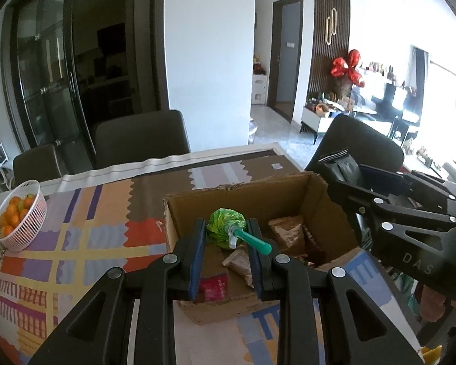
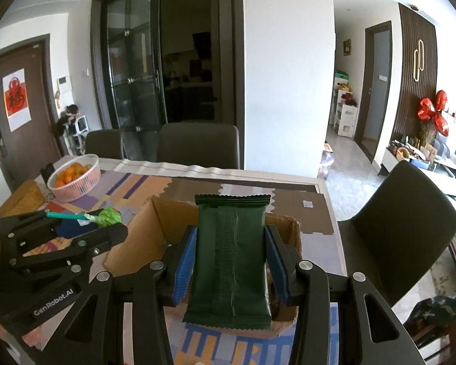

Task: Organize snacks
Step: 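Carry the lollipop and dark green pack into the box and open both tools, then withdraw both tools from the box toward the remaining snacks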

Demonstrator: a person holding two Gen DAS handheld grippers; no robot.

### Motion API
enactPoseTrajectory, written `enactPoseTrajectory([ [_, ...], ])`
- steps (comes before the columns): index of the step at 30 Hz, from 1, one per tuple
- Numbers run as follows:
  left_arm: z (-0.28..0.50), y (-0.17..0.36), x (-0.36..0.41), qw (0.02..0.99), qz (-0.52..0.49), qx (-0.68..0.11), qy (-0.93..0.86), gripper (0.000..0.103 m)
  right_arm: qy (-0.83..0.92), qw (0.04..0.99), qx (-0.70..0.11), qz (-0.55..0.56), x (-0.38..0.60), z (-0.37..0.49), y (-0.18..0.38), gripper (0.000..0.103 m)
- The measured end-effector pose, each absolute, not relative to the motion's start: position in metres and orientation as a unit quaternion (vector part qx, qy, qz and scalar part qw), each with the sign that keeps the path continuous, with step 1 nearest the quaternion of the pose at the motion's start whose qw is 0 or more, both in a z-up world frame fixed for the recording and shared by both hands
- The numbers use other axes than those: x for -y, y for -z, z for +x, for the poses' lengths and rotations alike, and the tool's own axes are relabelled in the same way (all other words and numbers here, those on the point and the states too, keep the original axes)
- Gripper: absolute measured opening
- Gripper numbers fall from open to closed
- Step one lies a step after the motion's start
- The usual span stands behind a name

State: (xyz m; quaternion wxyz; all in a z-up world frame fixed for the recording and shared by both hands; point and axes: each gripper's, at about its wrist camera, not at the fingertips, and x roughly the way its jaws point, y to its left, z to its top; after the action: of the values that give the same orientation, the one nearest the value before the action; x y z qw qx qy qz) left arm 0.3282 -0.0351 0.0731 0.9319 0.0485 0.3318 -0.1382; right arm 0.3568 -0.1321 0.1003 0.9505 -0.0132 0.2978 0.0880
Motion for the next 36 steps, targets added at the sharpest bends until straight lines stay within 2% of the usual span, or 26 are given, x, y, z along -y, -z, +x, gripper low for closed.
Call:
enactPoseTrajectory([
  [9,0.351,-0.055,0.05,0.922,0.084,-0.355,0.129,0.028,-0.079,0.94,-0.333,-0.005,0.139,0.379,-0.076,0.045],
  [12,0.353,-0.052,0.05,0.922,0.088,-0.358,0.118,0.044,-0.077,0.937,-0.34,-0.003,0.139,0.383,-0.07,0.046],
  [14,0.35,-0.051,0.049,0.925,0.089,-0.353,0.112,0.049,-0.074,0.936,-0.343,-0.003,0.14,0.383,-0.067,0.054],
  [16,0.344,-0.051,0.046,0.926,0.087,-0.352,0.107,0.051,-0.063,0.936,-0.346,-0.006,0.142,0.382,-0.066,0.06],
  [25,0.302,-0.064,0.043,0.939,0.088,-0.315,0.104,0.059,-0.047,0.943,-0.331,-0.003,0.151,0.345,-0.071,0.06],
  [36,0.254,-0.073,0.048,0.942,0.081,-0.299,0.13,0.062,-0.03,0.952,-0.305,0.002,0.16,0.285,-0.079,0.06],
])
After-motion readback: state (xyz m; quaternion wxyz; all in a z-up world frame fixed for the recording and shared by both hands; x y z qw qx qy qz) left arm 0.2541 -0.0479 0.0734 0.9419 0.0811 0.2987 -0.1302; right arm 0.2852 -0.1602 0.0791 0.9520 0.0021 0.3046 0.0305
